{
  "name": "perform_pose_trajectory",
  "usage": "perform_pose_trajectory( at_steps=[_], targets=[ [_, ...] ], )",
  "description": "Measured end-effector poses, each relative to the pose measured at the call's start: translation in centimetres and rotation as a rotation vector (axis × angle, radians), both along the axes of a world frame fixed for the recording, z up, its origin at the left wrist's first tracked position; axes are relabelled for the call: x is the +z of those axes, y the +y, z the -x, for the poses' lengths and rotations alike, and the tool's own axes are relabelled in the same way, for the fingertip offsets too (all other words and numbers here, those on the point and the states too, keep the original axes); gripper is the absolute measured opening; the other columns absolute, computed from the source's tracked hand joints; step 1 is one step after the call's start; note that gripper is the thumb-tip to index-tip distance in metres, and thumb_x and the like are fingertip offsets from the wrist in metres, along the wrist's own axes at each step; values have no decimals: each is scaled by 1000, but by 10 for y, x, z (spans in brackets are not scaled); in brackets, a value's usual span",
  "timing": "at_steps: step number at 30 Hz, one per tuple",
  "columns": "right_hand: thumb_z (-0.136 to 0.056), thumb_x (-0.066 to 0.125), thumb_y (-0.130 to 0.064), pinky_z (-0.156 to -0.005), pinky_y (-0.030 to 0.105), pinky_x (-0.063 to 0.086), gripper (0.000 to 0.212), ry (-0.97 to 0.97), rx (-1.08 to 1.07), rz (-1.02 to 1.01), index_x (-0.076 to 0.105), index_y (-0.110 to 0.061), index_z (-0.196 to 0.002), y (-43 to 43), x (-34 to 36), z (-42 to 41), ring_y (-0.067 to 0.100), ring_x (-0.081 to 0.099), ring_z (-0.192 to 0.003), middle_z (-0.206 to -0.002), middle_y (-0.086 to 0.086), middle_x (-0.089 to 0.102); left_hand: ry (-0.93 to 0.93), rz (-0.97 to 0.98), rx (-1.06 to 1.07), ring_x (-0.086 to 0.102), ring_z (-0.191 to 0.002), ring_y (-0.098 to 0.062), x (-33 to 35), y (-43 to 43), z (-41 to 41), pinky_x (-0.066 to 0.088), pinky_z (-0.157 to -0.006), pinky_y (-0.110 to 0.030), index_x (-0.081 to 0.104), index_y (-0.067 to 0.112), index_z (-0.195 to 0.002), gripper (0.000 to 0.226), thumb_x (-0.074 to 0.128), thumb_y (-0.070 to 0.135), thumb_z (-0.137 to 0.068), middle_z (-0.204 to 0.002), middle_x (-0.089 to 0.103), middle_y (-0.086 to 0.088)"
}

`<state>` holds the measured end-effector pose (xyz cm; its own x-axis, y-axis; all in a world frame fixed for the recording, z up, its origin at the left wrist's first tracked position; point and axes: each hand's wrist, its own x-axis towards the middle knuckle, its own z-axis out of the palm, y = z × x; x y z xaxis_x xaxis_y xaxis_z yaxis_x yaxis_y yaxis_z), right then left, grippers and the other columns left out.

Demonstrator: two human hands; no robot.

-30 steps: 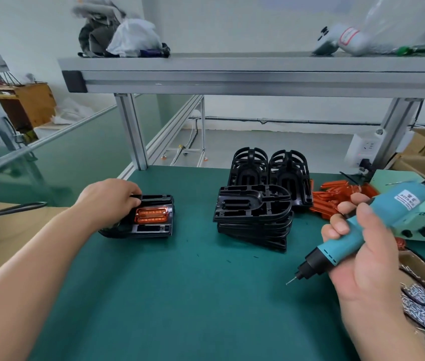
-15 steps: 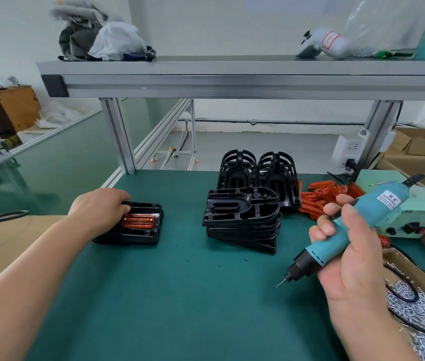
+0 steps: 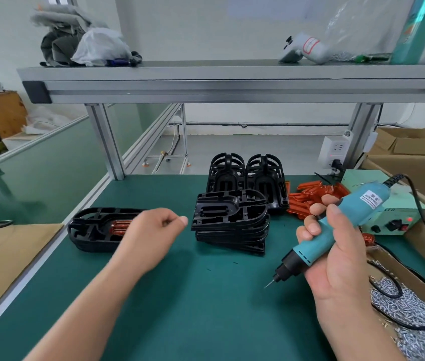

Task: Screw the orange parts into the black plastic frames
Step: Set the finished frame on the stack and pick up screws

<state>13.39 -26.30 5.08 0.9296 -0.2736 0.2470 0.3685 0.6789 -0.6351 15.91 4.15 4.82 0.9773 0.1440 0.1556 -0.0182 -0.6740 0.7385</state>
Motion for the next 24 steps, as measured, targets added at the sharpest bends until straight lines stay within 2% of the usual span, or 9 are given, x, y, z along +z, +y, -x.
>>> perform_pose_trajectory(
  at_steps=[3,6,8,9,12,14,16,21,24],
  targets=[
    [-102,59,-17,-60,21,48,10,6,-1,1,64,-20,-110,1,0,0,9,50,-64,-93,0,62,-3,105,48,56,-51,-2,-13,-23,-5,42,-53,-26,70,34,-101,41,62,71,-85,-60,59,16],
    [-102,60,-17,-60,22,48,10,10,2,6,62,-19,-112,1,0,0,10,50,-64,-93,1,62,56,164,95,64,-79,0,-20,-32,-11,47,-70,-25,66,28,-128,73,59,82,-80,-91,69,15],
    [-100,61,-17,-60,22,47,12,12,8,5,61,-19,-112,2,0,0,10,50,-64,-93,1,62,104,232,75,64,-106,-8,-23,-35,-15,48,-88,-32,68,24,-129,82,58,87,-76,-114,71,13],
    [-100,61,-17,-60,22,47,12,12,12,5,61,-19,-112,2,0,1,10,50,-64,-93,1,62,123,278,57,64,-110,-10,-23,-36,-16,49,-92,-34,72,24,-123,80,59,87,-76,-114,72,13],
    [-100,62,-17,-60,22,48,14,17,16,14,60,-17,-115,2,0,1,10,50,-64,-93,2,61,154,367,29,66,-81,-11,-21,-41,-16,50,-77,-28,79,24,-100,61,63,80,-81,-76,72,19],
    [-100,62,-17,-60,22,48,17,20,14,21,58,-17,-116,3,0,2,11,49,-65,-93,2,61,161,406,29,44,-55,-15,-20,-44,-17,38,-60,-27,79,19,-94,56,66,73,-86,-57,49,14],
    [-99,62,-18,-60,22,48,18,21,12,22,58,-16,-116,3,0,2,11,49,-64,-93,3,61,155,445,25,27,-48,-14,-20,-44,-18,26,-53,-28,78,18,-93,51,67,67,-89,-53,32,10],
    [-100,62,-17,-60,23,48,17,19,10,21,58,-16,-116,3,0,1,11,49,-64,-93,3,62,114,544,47,32,-42,-7,-23,-45,-15,25,-50,-28,80,28,-87,30,66,53,-96,-50,39,16],
    [-101,62,-17,-60,23,48,19,21,12,17,57,-15,-118,2,-1,1,11,49,-64,-93,3,62,122,613,55,22,-51,-14,-24,-44,-18,18,-50,-27,70,27,-68,33,65,45,-96,-62,32,5]
  ],
)
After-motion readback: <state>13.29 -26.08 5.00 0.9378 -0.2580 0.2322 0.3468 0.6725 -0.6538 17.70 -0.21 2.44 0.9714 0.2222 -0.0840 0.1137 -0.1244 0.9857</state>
